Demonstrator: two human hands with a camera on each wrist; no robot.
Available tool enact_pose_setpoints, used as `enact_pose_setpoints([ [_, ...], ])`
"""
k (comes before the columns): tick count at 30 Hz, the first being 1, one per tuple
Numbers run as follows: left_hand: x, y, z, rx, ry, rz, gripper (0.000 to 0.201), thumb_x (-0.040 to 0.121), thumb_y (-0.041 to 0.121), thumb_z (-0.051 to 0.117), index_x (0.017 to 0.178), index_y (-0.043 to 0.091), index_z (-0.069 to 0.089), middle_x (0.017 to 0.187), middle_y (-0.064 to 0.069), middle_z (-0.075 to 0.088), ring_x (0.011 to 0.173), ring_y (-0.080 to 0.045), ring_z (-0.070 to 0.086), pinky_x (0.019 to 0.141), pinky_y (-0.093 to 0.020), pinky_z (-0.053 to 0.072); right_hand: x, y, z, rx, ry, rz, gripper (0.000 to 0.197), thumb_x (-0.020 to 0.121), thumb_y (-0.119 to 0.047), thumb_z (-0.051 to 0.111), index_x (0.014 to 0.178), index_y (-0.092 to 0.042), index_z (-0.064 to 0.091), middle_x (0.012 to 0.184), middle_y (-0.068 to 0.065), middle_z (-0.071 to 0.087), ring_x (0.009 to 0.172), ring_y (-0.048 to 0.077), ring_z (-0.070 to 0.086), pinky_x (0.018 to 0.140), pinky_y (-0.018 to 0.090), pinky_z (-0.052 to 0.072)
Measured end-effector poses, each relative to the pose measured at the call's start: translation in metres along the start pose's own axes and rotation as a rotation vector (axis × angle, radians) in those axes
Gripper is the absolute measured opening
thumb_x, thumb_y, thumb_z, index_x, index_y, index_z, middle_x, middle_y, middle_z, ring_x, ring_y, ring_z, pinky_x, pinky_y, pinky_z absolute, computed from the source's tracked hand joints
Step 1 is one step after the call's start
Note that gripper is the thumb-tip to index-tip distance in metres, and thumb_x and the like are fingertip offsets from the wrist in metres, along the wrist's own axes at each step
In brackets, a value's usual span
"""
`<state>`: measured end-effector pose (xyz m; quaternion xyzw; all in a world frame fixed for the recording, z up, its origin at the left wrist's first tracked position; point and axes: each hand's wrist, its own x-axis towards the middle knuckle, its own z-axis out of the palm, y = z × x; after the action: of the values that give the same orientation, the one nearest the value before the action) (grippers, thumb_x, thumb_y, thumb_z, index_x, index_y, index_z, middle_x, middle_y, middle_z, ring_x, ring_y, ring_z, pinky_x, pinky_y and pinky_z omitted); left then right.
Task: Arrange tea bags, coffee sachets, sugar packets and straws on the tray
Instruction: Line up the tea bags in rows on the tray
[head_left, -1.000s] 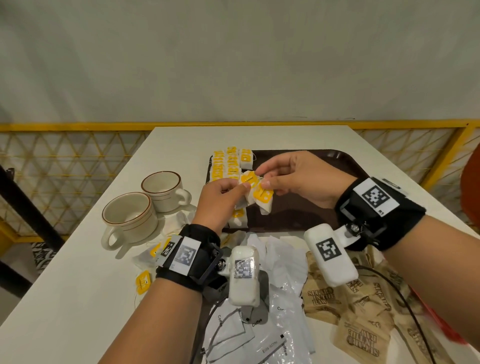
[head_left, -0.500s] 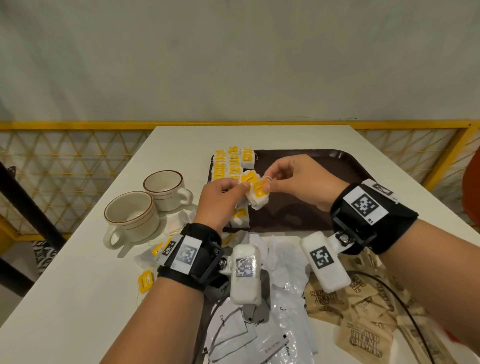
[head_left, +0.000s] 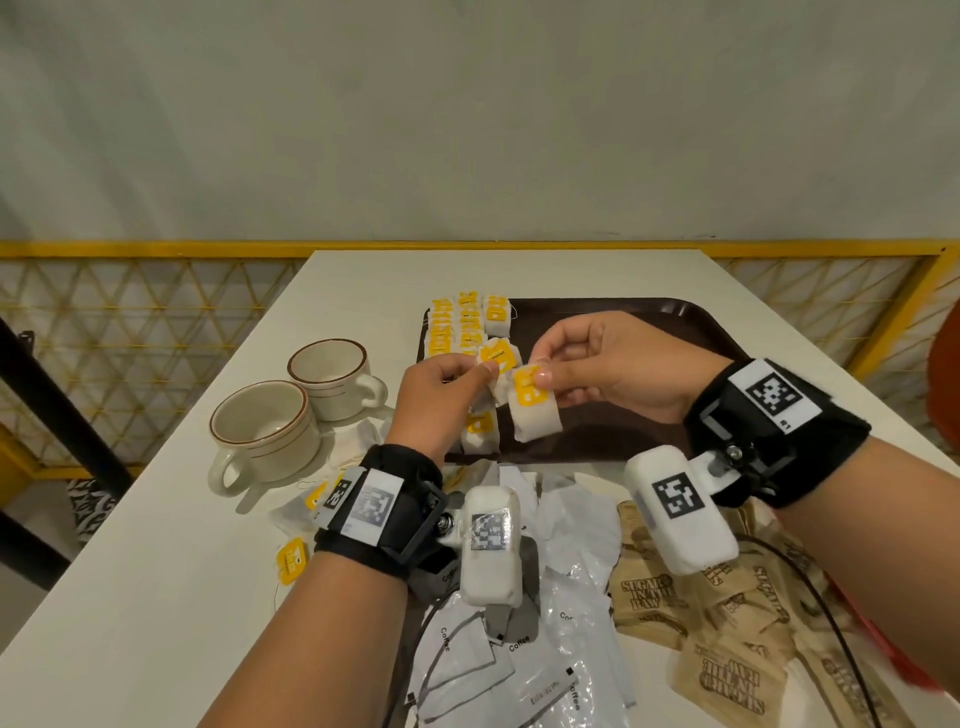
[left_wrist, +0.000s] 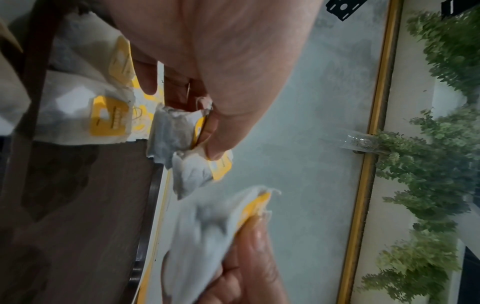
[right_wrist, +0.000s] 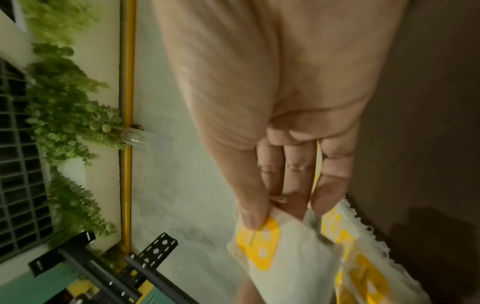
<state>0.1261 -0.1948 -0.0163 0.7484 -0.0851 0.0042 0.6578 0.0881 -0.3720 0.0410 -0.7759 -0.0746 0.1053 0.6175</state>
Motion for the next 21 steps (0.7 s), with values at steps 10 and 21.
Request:
enact_pose_setpoints([
  [10, -0.002, 0.002, 0.005, 0.002, -0.034, 0.039, 0.019, 0.089, 0.016, 0.060, 0.079, 0.003, 0.070, 0.085, -0.017, 0.064, 0.078, -0.019, 0.054, 0.075, -0.034, 0.045, 0.014, 0.010, 0.022, -0.165, 0.380, -0.111, 0.023, 0.078, 0.000, 0.073, 0.097, -0.011, 0.068, 0.104, 0.021, 0.067, 0.096, 0.032, 0.066, 0.085, 0.043, 0.057],
  [21, -0.004, 0.003, 0.008, -0.117, -0.095, 0.006, 0.027, 0.094, 0.019, 0.056, 0.074, 0.022, 0.075, 0.094, -0.010, 0.071, 0.091, -0.024, 0.063, 0.091, -0.048, 0.049, 0.006, 0.009, 0.019, -0.155, 0.330, -0.074, 0.018, 0.084, -0.002, 0.068, 0.096, -0.015, 0.065, 0.103, 0.021, 0.064, 0.091, 0.032, 0.065, 0.073, 0.032, 0.059],
])
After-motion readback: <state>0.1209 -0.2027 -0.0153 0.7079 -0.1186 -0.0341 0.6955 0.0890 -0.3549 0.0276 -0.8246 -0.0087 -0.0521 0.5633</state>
